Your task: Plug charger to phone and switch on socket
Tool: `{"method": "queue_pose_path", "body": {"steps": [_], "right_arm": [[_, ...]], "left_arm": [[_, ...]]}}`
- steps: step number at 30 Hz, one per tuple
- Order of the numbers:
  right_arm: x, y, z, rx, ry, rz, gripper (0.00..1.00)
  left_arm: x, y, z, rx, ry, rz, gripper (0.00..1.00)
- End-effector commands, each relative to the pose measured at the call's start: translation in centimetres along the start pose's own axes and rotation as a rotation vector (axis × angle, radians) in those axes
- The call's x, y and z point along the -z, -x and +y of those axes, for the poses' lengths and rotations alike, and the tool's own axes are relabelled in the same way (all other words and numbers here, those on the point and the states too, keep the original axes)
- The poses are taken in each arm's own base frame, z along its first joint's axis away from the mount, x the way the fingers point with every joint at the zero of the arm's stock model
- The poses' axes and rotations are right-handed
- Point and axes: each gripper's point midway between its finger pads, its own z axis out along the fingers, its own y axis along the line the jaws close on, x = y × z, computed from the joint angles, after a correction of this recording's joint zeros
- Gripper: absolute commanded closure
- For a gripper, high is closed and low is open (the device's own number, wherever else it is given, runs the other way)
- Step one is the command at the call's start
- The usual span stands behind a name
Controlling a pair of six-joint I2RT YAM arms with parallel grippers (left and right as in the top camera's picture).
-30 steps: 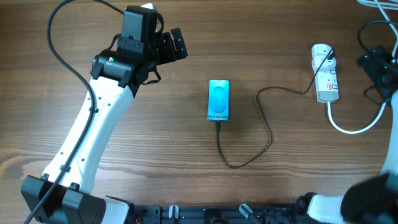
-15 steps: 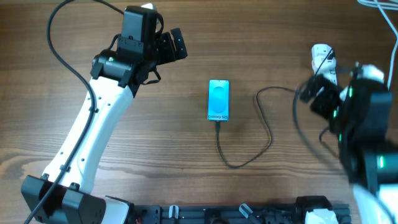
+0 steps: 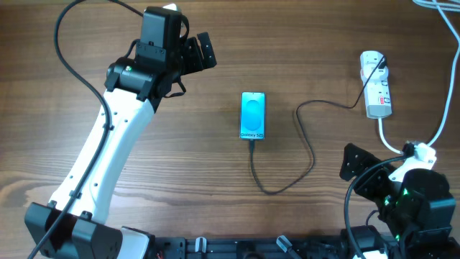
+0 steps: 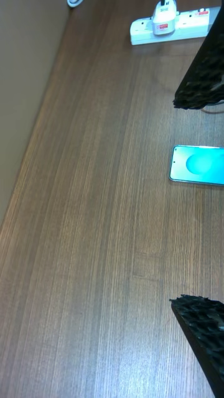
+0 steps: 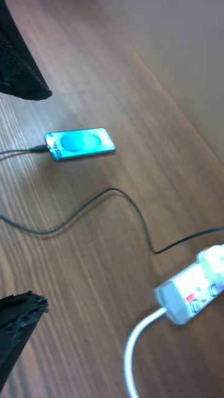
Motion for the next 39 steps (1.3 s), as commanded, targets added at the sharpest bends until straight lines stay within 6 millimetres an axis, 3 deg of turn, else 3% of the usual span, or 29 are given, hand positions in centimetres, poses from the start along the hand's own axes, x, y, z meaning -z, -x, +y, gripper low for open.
{"method": "queue_pose_path", "body": {"steps": [1, 8, 13, 16, 19, 20, 30, 39], "right_arm": [[0.1, -0.4, 0.2, -0.091, 0.016, 0.013, 0.0], [0.1, -0.5, -0.8, -0.074, -0.032, 0.009, 0.0], [-0.3, -0.4, -0.6, 0.114, -0.016, -0.006, 0.0], [-1.3, 0.3, 1.0, 0.258, 0.071, -0.067, 0.0], [-2.1, 0.5, 4.0, 0.473, 0.279, -0.222, 0.0], [-2.5, 0.6, 4.2, 0.475, 0.304, -0.271, 0.0], [-5.8, -0.2, 1.4, 0.539, 0.3, -0.539, 0.0], [-7.2, -0.1, 1.4, 0.614, 0.3, -0.628, 0.0]], "left_arm": [[-0.3, -0.2, 0.2, -0.022, 0.014, 0.002, 0.0], [-0.3, -0.2, 0.2, -0.022, 0.014, 0.002, 0.0], [-0.3, -0.2, 0.2, -0.022, 0.014, 0.002, 0.0], [-0.3, -0.2, 0.2, -0.022, 0.014, 0.002, 0.0], [-0.3, -0.2, 0.2, -0.022, 0.014, 0.002, 0.0], [-0.3, -0.2, 0.2, -0.022, 0.014, 0.002, 0.0], [-0.3, -0.2, 0.2, -0.022, 0.014, 0.002, 0.0], [-0.3, -0.2, 0.2, -0.022, 0.014, 0.002, 0.0]]}}
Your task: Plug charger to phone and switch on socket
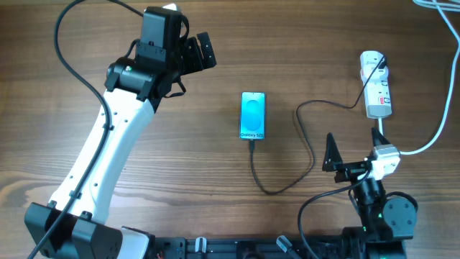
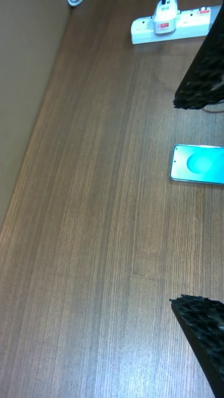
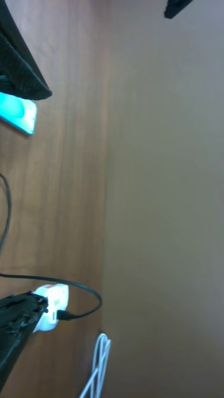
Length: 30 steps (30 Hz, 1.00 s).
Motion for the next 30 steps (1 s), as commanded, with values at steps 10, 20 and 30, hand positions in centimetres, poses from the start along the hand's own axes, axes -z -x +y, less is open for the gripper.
{"method": "queue_pose_path", "body": {"steps": [10, 20, 30], "right_arm": [[-0.8, -3.7, 0.3, 0.084, 0.021, 0.017, 0.0], [-0.8, -3.9, -0.6, 0.09, -0.032, 0.028, 0.0], [-0.8, -3.9, -0.3, 0.072, -0.02, 0.027, 0.0]], "left_arm": [[-0.3, -0.2, 0.2, -0.022, 0.01, 0.003, 0.0], [-0.3, -0.2, 0.2, -0.022, 0.01, 0.003, 0.0], [-0.3, -0.2, 0.2, -0.022, 0.01, 0.003, 0.0]]}}
